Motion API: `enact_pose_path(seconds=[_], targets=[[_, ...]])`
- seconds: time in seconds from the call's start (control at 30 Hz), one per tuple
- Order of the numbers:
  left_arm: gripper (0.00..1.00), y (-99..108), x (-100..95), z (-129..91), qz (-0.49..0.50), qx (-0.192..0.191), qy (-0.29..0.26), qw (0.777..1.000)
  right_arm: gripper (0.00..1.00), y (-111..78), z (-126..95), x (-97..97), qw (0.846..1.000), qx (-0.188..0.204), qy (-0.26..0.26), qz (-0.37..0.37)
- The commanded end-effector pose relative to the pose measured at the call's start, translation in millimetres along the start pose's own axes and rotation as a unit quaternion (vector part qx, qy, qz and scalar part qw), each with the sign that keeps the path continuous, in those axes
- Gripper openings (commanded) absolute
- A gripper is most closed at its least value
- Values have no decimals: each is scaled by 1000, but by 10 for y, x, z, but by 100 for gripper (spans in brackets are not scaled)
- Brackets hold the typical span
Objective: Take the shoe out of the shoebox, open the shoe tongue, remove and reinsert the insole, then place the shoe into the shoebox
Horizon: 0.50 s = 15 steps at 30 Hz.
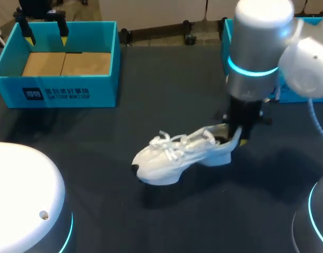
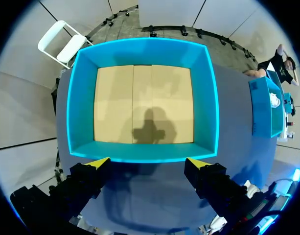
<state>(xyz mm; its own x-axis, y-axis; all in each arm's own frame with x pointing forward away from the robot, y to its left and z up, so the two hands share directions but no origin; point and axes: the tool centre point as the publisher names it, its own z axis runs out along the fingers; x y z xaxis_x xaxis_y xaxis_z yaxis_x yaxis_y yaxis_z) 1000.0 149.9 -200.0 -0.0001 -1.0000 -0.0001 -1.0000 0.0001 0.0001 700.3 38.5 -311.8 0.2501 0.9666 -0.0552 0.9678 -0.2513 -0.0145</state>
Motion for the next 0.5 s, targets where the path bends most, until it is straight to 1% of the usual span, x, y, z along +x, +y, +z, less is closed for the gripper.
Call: enact_pose_path(seconds=[0.03,0.1,0.27,0.5], targets=[[100,0,-1,0,0,0,0,1000,0,-62,185,210,1000,-1,-11,4],[100,0,-1,0,0,0,0,1000,0,-112,232,243,1000,-3,-5,1],[100,0,-1,0,0,0,0,1000,0,-207,380,335,1000,-8,-20,12],[100,0,-1,0,0,0,0,1000,0,-257,499,430,999,-19,-35,-13]])
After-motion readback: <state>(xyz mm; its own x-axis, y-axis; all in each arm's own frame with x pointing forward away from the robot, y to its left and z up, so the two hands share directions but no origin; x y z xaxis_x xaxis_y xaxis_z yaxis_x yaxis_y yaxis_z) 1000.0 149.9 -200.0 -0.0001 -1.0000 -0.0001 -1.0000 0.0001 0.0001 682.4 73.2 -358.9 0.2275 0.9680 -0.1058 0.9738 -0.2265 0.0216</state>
